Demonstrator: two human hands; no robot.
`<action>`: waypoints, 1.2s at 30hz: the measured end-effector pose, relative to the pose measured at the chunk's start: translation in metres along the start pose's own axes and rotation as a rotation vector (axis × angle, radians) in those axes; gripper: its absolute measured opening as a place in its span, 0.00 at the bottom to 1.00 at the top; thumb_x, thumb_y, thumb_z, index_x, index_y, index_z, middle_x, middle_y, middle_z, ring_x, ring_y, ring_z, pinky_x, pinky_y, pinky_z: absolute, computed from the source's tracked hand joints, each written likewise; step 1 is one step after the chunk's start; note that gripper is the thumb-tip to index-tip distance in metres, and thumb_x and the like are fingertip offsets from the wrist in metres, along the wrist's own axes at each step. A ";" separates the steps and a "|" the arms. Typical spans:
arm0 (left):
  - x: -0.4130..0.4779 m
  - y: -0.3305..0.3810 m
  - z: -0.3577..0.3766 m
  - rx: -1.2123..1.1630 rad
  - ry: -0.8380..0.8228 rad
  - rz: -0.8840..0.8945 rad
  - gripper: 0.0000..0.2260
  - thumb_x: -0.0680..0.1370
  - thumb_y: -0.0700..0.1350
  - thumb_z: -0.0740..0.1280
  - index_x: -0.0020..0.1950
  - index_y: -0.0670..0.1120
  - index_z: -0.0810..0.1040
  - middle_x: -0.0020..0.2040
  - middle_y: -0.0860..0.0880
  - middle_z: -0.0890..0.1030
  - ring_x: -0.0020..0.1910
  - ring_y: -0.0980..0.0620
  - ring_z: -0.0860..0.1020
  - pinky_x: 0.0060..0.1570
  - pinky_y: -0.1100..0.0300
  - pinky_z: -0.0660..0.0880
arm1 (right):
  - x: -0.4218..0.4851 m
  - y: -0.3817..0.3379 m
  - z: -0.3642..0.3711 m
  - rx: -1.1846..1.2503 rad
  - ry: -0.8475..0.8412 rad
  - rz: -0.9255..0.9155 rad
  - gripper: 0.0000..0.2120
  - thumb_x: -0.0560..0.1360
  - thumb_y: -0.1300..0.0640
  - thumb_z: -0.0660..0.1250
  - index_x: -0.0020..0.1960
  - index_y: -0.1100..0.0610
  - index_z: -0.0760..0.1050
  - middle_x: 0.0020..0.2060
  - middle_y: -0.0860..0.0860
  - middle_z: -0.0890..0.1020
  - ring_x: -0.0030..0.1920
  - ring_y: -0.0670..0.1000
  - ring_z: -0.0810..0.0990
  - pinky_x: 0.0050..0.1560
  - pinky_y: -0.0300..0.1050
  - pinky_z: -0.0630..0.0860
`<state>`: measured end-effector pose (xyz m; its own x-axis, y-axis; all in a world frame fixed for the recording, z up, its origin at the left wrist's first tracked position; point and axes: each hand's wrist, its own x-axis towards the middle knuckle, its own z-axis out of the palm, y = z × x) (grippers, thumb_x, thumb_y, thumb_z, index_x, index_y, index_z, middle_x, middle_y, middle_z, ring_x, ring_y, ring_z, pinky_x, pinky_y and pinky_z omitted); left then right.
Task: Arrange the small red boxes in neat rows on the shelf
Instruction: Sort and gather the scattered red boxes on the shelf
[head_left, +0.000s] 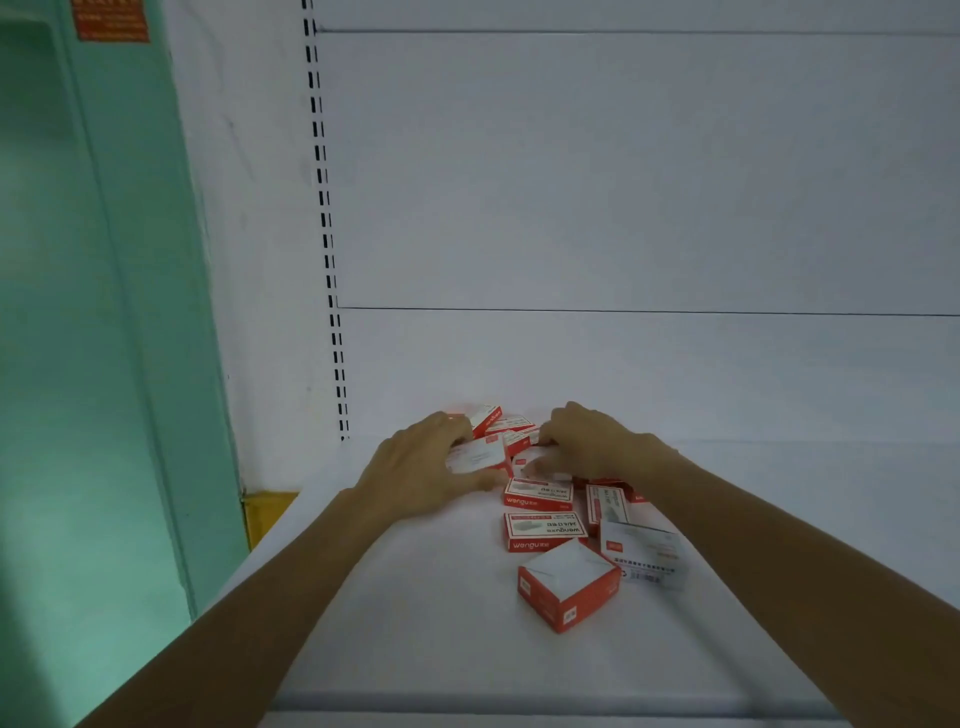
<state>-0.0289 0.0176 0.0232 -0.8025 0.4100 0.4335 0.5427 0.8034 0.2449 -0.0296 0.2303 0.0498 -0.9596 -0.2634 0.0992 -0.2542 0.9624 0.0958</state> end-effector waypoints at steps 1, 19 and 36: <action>0.003 0.003 -0.002 -0.004 0.029 0.011 0.24 0.66 0.71 0.61 0.52 0.56 0.70 0.49 0.55 0.76 0.38 0.58 0.71 0.32 0.66 0.64 | -0.002 0.002 -0.001 -0.027 0.059 -0.012 0.23 0.73 0.39 0.63 0.55 0.58 0.76 0.49 0.52 0.77 0.45 0.48 0.73 0.47 0.44 0.72; 0.093 0.183 0.046 -0.749 -0.406 -0.222 0.19 0.75 0.62 0.56 0.53 0.48 0.74 0.40 0.47 0.82 0.28 0.58 0.79 0.27 0.66 0.70 | -0.124 0.177 -0.023 0.190 0.378 0.188 0.24 0.74 0.46 0.65 0.65 0.58 0.69 0.56 0.54 0.75 0.54 0.54 0.73 0.50 0.44 0.69; 0.142 0.414 0.158 -0.114 -0.135 -0.084 0.26 0.69 0.56 0.71 0.64 0.51 0.68 0.60 0.49 0.73 0.51 0.52 0.71 0.45 0.59 0.68 | -0.246 0.425 -0.018 0.122 0.366 0.107 0.19 0.78 0.50 0.60 0.64 0.59 0.68 0.59 0.55 0.71 0.59 0.55 0.69 0.56 0.50 0.72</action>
<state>0.0427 0.4770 0.0492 -0.8682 0.4036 0.2887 0.4904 0.7866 0.3751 0.1009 0.7027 0.0835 -0.8806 -0.1460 0.4509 -0.1886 0.9807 -0.0507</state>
